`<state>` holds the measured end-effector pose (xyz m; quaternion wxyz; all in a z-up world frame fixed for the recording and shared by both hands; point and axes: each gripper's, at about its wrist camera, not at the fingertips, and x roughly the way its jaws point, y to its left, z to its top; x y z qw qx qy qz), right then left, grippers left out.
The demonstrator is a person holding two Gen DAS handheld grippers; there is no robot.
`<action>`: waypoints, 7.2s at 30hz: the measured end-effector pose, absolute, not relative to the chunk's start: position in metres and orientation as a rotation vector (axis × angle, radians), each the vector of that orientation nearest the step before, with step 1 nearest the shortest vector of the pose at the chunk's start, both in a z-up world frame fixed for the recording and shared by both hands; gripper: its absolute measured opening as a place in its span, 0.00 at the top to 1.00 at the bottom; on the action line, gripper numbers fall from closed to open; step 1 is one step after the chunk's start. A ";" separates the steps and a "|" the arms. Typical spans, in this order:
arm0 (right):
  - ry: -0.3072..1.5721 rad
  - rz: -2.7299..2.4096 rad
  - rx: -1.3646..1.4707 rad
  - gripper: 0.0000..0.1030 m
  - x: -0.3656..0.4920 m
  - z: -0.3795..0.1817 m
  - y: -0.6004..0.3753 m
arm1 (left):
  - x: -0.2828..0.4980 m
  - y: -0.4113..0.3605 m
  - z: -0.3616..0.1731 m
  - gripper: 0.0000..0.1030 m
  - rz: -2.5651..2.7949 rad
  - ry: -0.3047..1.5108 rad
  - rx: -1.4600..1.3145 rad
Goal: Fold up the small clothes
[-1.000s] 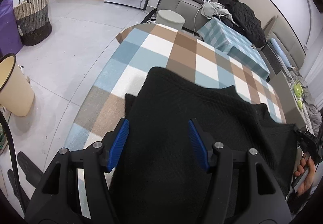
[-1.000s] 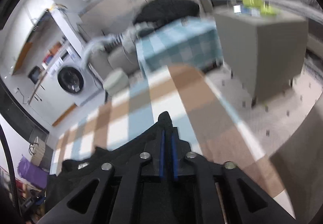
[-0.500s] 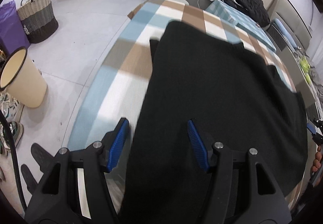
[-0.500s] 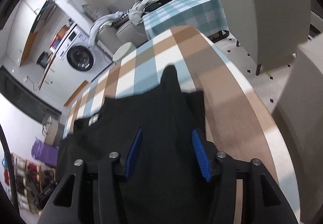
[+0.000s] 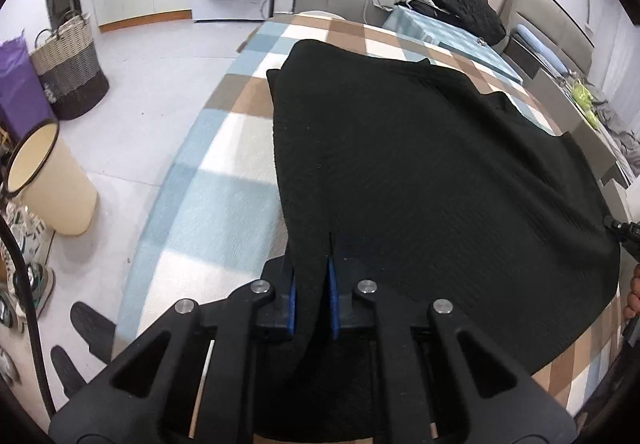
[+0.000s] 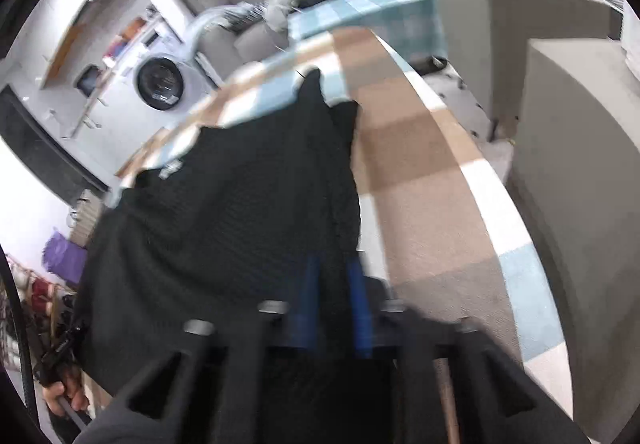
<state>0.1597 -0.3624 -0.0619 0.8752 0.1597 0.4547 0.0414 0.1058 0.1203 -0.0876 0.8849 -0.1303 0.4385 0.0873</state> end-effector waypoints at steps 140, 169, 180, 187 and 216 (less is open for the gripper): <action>0.974 0.309 -0.288 0.23 0.041 -0.083 -0.186 | 0.023 -0.017 -0.084 0.38 -0.126 0.949 -0.125; 0.948 0.357 0.017 0.21 0.072 -0.066 -0.218 | -0.026 0.121 -0.090 0.38 0.265 0.857 -0.603; 0.954 0.329 -0.001 0.21 0.077 -0.070 -0.212 | 0.028 0.121 -0.091 0.86 0.355 0.794 -0.548; 0.946 0.304 0.026 0.21 0.078 -0.067 -0.225 | 0.033 0.069 -0.032 0.88 0.281 0.676 -0.261; 0.951 0.313 0.319 0.22 0.081 -0.043 -0.303 | 0.067 -0.079 -0.022 0.40 -0.441 0.799 -0.145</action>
